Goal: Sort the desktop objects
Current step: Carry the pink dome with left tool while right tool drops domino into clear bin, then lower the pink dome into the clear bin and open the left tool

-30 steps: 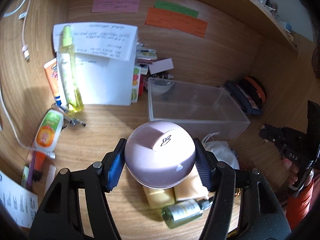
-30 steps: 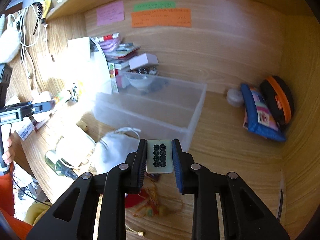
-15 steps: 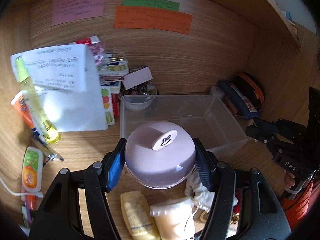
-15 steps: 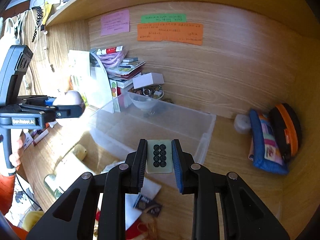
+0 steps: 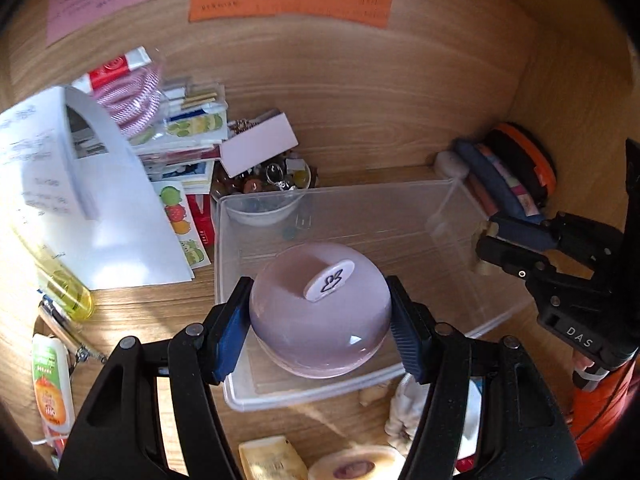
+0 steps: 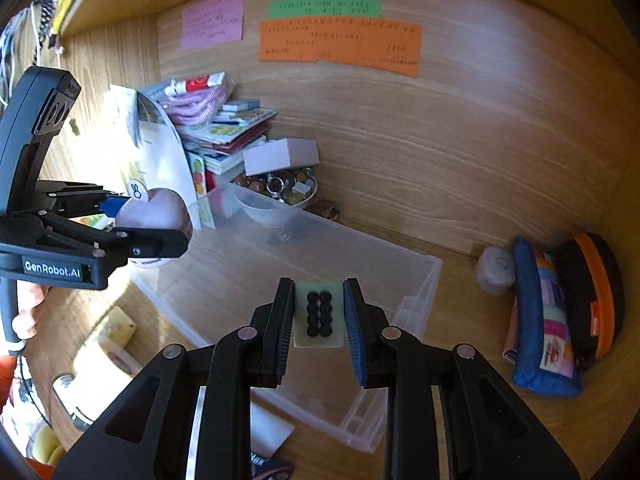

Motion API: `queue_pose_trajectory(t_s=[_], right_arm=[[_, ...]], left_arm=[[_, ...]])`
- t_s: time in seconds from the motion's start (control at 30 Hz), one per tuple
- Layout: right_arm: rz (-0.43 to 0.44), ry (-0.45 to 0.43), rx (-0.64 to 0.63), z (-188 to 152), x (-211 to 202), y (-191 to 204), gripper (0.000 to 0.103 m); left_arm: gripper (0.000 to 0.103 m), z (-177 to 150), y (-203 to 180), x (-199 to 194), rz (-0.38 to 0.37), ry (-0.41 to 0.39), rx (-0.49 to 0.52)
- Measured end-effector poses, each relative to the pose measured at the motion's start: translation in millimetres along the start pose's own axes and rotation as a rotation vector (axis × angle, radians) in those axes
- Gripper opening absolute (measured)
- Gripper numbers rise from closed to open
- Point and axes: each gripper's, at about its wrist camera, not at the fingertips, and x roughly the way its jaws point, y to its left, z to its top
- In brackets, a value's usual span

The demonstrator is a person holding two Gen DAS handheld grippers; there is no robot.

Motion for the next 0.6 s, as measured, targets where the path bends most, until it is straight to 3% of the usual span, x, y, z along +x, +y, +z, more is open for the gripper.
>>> queue_pose_trajectory(t_s=[0.6], right_arm=[[0.016,0.209,-0.051,2.2,84.8,-9.1,0.022]], left_arm=[[0.064,14.5,-7.6,71.7,0.013,0.149,0.066]])
